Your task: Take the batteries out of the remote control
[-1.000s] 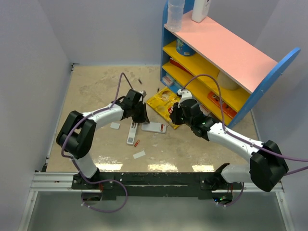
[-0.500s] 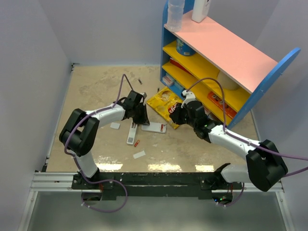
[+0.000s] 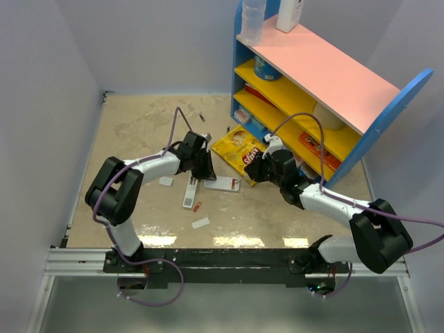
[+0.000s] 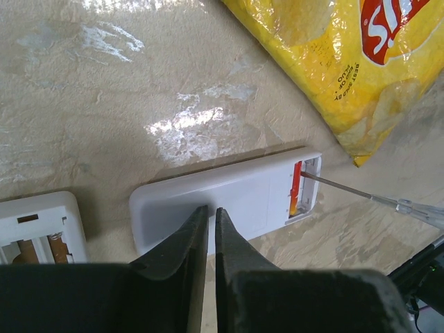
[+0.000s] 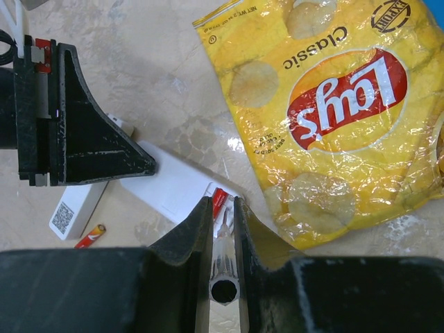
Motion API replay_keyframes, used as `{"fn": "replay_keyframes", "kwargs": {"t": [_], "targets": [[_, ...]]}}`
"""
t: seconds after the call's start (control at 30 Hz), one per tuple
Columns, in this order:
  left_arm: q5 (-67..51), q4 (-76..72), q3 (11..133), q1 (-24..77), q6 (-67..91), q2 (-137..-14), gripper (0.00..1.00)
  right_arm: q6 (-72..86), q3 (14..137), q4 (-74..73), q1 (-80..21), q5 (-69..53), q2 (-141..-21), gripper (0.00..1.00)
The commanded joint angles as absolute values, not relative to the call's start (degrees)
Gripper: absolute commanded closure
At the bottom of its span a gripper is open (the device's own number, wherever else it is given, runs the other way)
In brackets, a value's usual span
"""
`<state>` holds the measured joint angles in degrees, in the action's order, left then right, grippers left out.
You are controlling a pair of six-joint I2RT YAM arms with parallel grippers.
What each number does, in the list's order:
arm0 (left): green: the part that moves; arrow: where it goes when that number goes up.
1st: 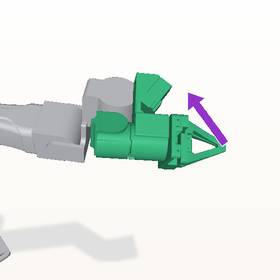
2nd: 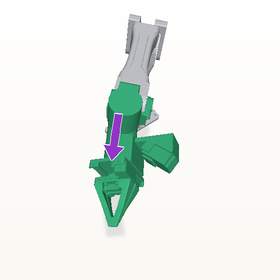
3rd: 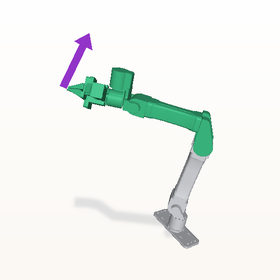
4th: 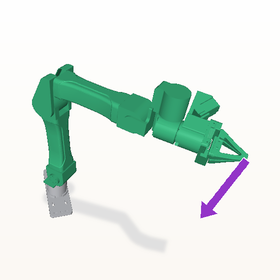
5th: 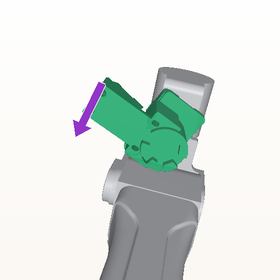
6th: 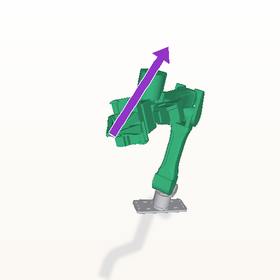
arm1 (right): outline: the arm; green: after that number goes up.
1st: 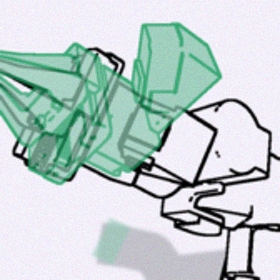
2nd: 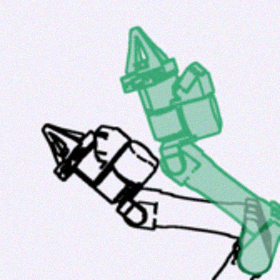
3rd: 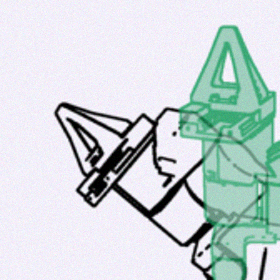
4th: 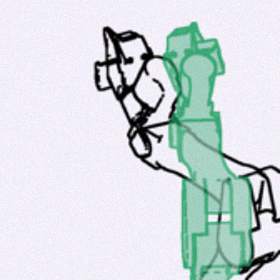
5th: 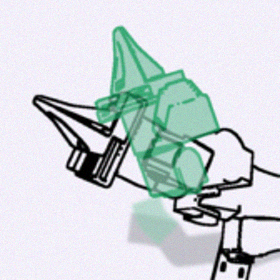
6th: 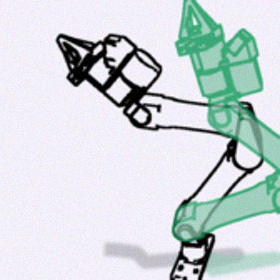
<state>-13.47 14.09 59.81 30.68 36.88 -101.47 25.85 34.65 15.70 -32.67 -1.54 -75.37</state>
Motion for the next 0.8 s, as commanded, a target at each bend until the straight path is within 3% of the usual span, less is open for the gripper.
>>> {"fn": "replay_keyframes", "kwargs": {"t": [0.0, 0.3, 0.77], "targets": [[-13.1, 13.1, 58.2, 30.8, 37.1, -100.9, 0.86, 29.4, 31.4, 22.6, -31.1, -3.5, -75.1, 1.00], [-12.9, 12.7, 56.9, 30.8, 37.1, -100.9, 0.86, 37.6, 20.7, 41.5, -26.5, -12.4, -78.5, 1.00], [-12.9, 12.4, 56.2, 30.9, 37.1, -100.9, 0.87, 38.7, 19.5, 44.6, -25.6, -15.7, -76.5, 1.00]]}}
